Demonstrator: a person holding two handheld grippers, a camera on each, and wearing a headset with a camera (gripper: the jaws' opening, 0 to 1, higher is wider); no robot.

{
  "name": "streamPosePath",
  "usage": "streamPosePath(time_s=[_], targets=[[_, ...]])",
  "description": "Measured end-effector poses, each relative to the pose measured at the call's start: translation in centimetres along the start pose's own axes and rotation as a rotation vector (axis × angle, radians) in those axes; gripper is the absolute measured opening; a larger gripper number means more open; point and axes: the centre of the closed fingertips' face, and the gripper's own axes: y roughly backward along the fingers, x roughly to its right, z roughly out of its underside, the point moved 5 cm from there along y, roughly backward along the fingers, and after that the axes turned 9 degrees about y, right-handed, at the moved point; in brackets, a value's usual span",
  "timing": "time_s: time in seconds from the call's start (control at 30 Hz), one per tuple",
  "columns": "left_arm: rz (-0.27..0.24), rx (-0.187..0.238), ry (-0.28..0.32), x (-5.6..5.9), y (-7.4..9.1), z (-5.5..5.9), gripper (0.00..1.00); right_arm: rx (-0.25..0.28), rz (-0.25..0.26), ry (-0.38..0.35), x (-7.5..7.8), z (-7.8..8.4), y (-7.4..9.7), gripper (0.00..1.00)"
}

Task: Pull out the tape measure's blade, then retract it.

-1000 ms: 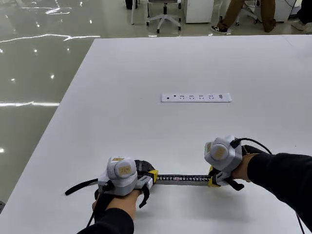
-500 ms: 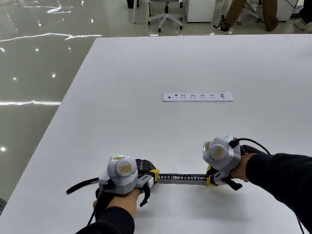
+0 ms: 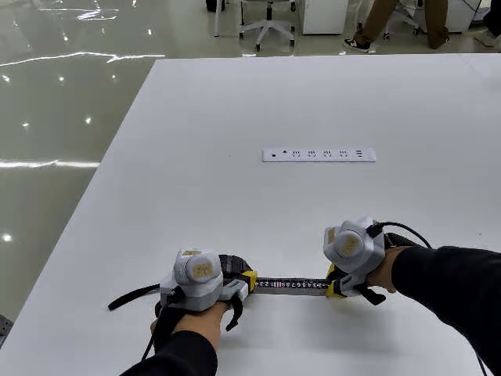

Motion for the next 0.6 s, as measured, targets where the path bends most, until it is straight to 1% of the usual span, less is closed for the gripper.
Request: streamPosePath(time_s=[0.13,0.37,0.6], targets=[[-0.001,0.0,0.001,0.0,0.0,0.0,0.57,0.007,0.0,-0.005,0.0,-0.3,-0.2,0.1],[-0.001,0.0,0.004,0.0,0.0,0.0,0.57,0.009,-0.002,0.017,-0.1,-0.8,-0.4,0.1],[0.002,-0.003,0.006,-0.1,0.0,0.0,0.57,0.018,0.001,0.008,-0.1,-1.3,-0.6,0.1]])
